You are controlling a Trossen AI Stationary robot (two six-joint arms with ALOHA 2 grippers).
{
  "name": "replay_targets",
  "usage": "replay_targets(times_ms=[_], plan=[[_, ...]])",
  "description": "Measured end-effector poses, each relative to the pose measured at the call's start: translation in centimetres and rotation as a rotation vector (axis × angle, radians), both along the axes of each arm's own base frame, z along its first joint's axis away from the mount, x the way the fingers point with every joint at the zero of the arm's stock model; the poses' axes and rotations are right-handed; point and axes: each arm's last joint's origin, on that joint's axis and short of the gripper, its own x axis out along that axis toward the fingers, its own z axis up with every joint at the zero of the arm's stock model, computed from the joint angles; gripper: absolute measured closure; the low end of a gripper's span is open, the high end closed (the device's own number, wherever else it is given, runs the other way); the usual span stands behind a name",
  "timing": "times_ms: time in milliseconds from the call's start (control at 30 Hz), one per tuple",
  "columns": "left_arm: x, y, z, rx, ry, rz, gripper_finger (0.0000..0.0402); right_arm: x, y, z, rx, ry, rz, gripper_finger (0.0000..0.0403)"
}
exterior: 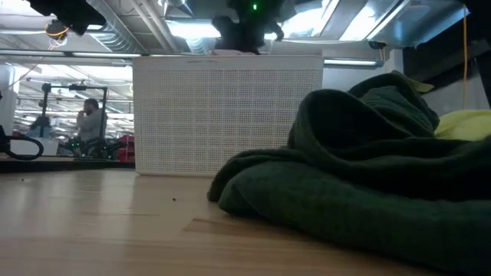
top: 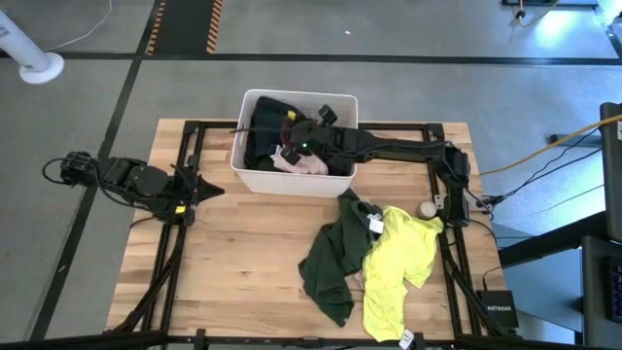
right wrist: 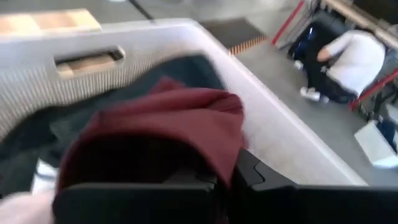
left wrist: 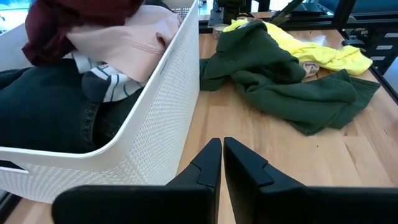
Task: Sort clothes
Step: Put the maroon underwear into the white laundry bin, then put the top white socks into the white laundry bin
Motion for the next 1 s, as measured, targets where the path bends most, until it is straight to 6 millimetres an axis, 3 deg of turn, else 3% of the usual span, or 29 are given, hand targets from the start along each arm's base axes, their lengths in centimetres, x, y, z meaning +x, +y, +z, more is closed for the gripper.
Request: replay_targets(times_ms=[100, 233, 500, 733, 1000], plan=[[0.0, 0.0, 0.0, 0.006, 0.000, -0.002, 0.0389, -0.1, -0.2, -0.9, 0.014, 0.003, -0.044, 0.0371], [0.0, 0.0, 0.0, 0.008, 0.000, -0.003, 0.0389, -0.1, -0.2, -0.4, 0.021, -0.025, -0.054, 0.0313], [0.0, 0.0, 0.0, 0.007, 0.000, -0.003, 0.0389, -1.4, 1.3, 5.7, 0.047, -0.044, 0.028, 0.0201], [0.0, 0.0, 0.0, 0.007, 0.000, -0.003, 0.0389, -3.6, 6.2, 10.0, 0.155, -0.051, 0.163, 0.0178], [0.0, 0.0, 0.0, 0.005, -0.001, -0.002, 0.0389, -5.4, 14.5, 9.4, 0.288, 0.043, 0.305, 0.0178]])
